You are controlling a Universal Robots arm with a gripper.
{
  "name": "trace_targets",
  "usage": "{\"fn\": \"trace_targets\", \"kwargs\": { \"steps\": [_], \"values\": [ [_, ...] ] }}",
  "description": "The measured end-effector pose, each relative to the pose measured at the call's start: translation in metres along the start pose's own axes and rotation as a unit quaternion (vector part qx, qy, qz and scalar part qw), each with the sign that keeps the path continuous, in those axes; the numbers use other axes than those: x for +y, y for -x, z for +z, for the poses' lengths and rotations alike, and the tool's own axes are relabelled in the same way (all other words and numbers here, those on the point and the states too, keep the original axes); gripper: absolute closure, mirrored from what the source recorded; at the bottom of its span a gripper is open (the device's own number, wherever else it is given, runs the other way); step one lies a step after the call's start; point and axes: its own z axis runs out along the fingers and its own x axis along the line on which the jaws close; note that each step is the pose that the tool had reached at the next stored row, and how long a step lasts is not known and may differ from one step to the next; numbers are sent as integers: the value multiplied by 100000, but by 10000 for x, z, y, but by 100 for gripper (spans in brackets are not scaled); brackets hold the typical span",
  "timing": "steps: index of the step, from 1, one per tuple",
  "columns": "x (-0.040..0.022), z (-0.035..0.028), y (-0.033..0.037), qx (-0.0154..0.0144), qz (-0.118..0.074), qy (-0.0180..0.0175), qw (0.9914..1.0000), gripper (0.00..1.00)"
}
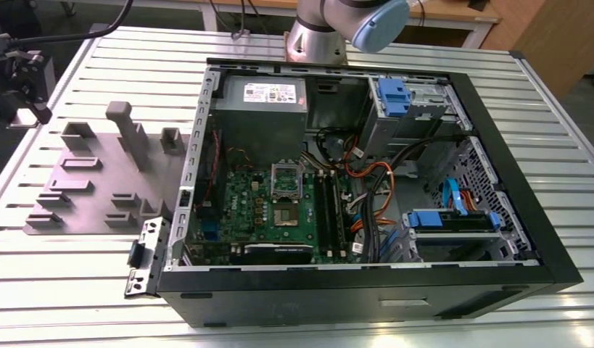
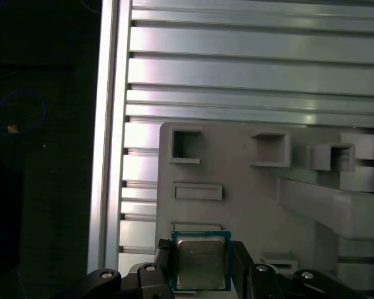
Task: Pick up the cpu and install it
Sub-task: 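Pick up the cpu and move it towards the insertion slot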
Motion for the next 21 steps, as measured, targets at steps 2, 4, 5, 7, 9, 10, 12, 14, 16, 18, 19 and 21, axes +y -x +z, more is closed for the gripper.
{"fn": "trace_targets", "kwargs": {
  "steps": [2, 4, 5, 7, 9, 10, 12, 14, 16, 18, 19, 21],
  "values": [
    [0, -5, 0, 3, 0, -1, 100000, 53],
    [0, -8, 0, 2, 0, -1, 100000, 53],
    [0, -10, 0, 3, 0, 1, 100000, 53],
    [0, -14, 0, 1, -1, 1, 100000, 53],
    [0, -20, 0, 3, -2, -2, 100000, 53],
    [1, -22, 0, 1, 0, 0, 100000, 53],
    [1, -28, 0, 2, 1, 0, 100000, 53],
    [1, -32, 0, 1, 0, 1, 100000, 53],
    [1, -32, 0, 2, 1, -1, 100000, 53],
    [1, -36, 0, 11, 1, -5, 100000, 53],
    [1, -39, 0, 11, 0, -6, 100000, 53],
    [1, -43, 0, 7, 0, -2, 100000, 53]
  ]
}}
